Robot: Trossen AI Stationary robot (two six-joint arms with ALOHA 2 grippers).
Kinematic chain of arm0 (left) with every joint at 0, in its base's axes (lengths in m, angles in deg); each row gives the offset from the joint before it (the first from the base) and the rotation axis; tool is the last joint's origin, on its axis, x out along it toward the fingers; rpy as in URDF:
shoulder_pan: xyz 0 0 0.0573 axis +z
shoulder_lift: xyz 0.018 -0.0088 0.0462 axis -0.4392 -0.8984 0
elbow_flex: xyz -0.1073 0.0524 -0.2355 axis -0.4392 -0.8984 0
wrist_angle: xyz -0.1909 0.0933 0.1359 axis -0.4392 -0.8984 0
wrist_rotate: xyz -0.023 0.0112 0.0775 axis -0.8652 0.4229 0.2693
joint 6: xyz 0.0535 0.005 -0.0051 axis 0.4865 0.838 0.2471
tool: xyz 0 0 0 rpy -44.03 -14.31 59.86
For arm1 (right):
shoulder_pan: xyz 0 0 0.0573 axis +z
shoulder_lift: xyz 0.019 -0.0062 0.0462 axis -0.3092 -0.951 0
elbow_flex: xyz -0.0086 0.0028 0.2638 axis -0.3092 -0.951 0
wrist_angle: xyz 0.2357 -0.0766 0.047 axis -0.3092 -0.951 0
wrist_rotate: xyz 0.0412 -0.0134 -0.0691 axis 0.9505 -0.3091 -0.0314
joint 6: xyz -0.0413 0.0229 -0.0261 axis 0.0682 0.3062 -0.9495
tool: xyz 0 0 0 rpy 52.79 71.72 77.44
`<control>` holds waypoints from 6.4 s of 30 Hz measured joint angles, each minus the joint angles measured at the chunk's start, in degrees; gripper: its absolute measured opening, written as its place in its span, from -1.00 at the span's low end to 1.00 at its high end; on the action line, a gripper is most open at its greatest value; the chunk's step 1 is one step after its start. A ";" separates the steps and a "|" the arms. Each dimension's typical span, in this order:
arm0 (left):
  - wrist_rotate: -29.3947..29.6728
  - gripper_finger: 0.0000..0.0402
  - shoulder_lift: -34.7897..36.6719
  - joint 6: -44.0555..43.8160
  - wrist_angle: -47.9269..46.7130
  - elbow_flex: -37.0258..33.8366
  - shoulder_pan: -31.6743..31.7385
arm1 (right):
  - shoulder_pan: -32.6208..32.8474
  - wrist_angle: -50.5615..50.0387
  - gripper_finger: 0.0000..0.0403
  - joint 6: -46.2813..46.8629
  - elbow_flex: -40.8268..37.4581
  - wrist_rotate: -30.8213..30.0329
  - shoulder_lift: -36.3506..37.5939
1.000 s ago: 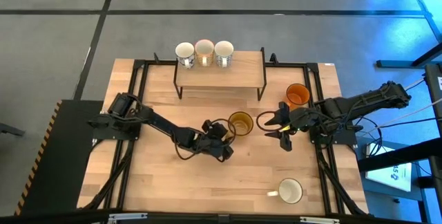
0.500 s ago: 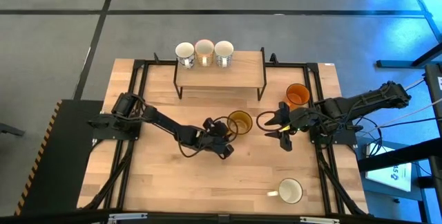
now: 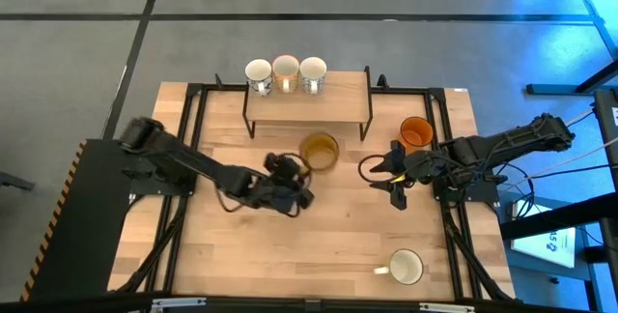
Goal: Place coffee mugs
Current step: Put the yellow mug on the shelf, then put the orange mug on the shelf
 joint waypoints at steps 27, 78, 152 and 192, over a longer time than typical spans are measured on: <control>5.74 -0.61 19.09 -35.97 -51.96 -0.07 7.83 | -0.02 -0.17 -0.04 -0.01 0.00 -1.95 0.00; 2.58 -0.54 16.01 -31.69 -50.09 0.02 19.38 | -0.02 -0.11 -0.04 0.63 0.02 -2.47 0.02; -5.71 -0.19 29.44 -7.55 -40.96 0.02 19.76 | -0.01 -0.28 -0.04 1.95 0.02 -2.44 0.00; -37.15 -0.19 49.47 17.68 -35.04 -18.75 10.29 | -41.07 -36.56 -0.04 15.52 8.56 -0.35 -8.46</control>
